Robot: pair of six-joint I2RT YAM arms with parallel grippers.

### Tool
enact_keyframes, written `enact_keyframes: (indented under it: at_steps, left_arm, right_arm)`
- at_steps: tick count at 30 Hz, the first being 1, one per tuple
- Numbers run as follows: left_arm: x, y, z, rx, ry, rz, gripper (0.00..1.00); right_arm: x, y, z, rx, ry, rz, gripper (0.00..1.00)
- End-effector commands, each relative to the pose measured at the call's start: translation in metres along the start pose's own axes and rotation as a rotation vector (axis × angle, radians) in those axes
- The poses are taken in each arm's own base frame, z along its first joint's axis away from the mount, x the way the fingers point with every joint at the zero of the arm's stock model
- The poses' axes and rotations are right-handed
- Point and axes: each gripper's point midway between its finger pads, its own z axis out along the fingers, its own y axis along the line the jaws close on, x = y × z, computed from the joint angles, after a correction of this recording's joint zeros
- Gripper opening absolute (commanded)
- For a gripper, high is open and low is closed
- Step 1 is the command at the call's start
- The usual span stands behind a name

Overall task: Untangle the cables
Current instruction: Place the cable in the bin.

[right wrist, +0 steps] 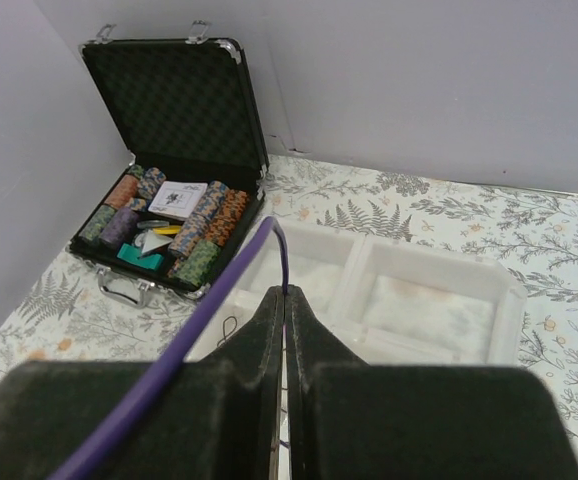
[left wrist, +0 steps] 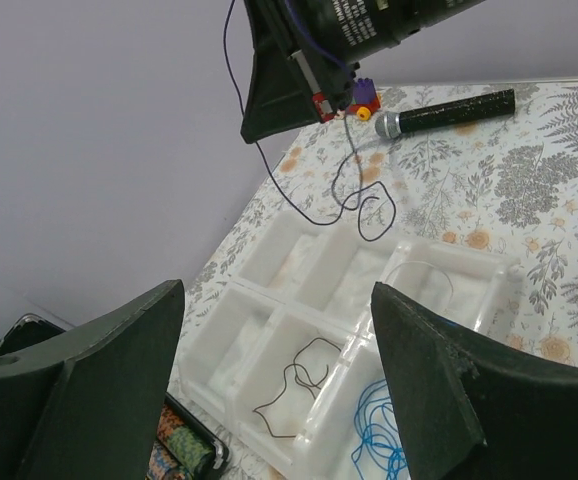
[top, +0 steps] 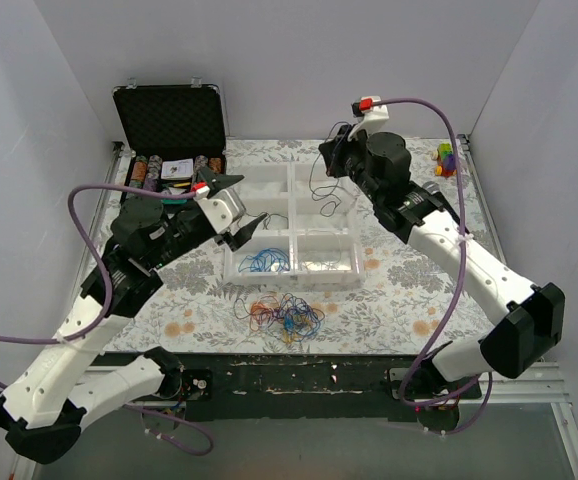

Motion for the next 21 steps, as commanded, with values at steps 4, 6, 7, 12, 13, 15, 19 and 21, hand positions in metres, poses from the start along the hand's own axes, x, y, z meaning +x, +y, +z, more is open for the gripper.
enact_keyframes:
  at_steps: [4, 6, 7, 12, 13, 15, 19, 21]
  left_arm:
    - [-0.018, -0.008, -0.039, 0.029, -0.020, 0.066, 0.75]
    - [-0.017, -0.011, -0.047, 0.040, -0.013, 0.077, 0.75]
    - [-0.018, -0.012, -0.051, 0.039, -0.011, 0.079, 0.75]
    - [-0.016, -0.013, -0.068, 0.026, 0.001, 0.106, 0.74]
    - [-0.016, -0.013, -0.070, 0.025, 0.001, 0.110, 0.74]
    - [-0.016, -0.013, -0.073, 0.022, 0.006, 0.112, 0.73]
    - [-0.018, -0.015, -0.077, 0.028, 0.003, 0.113, 0.73]
    - [-0.020, -0.014, -0.079, 0.027, -0.001, 0.115, 0.73]
  right_arm:
    - [-0.007, -0.009, 0.025, -0.003, -0.006, -0.058, 0.01]
    - [-0.002, -0.014, 0.033, 0.005, 0.004, -0.066, 0.01]
    - [-0.001, -0.016, 0.037, 0.008, 0.010, -0.068, 0.01]
    - [0.001, -0.022, 0.051, 0.024, 0.028, -0.080, 0.01]
    - [0.002, -0.023, 0.053, 0.026, 0.032, -0.081, 0.01]
    - [0.006, -0.025, 0.057, 0.036, 0.044, -0.087, 0.01]
    - [0.014, -0.031, 0.063, 0.052, 0.059, -0.100, 0.01]
    - [0.019, -0.034, 0.067, 0.057, 0.069, -0.105, 0.01]
